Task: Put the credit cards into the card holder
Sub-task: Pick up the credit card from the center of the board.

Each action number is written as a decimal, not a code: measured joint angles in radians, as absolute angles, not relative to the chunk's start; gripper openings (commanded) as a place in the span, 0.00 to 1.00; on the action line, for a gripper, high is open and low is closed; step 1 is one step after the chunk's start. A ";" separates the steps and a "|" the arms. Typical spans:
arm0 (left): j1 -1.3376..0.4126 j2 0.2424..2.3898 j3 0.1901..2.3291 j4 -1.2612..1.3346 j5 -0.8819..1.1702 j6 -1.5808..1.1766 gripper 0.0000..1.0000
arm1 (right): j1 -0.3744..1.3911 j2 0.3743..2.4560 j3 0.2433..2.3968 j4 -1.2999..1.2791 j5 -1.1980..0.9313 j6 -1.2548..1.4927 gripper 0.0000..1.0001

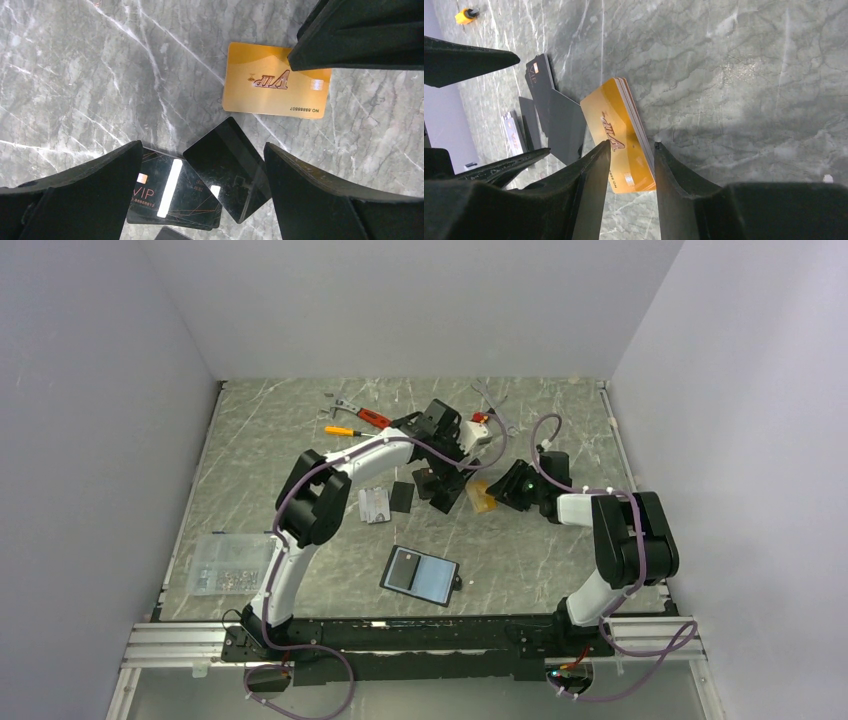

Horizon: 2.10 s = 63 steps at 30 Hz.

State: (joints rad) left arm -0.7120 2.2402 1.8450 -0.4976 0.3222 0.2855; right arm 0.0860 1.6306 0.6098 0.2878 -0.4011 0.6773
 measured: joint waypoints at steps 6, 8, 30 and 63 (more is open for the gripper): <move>-0.739 2.240 1.845 -0.497 0.298 0.321 0.98 | 0.076 1.637 0.590 0.322 -0.427 0.701 0.36; -0.747 2.240 1.845 -0.497 0.292 0.327 0.98 | 0.075 1.638 0.574 0.346 -0.440 0.716 0.36; -0.766 2.270 1.846 -0.497 0.237 0.365 0.99 | 0.084 1.616 0.562 0.315 -0.458 0.750 0.40; -0.786 2.318 1.885 -0.473 0.230 0.364 0.99 | 0.081 1.657 0.500 0.503 -0.511 0.791 0.40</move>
State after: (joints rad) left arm -0.7860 2.3180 1.8854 -0.4728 0.2298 0.3645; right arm 0.0807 1.6573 0.5003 0.5034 -0.5114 0.7910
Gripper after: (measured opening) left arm 0.987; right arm 0.400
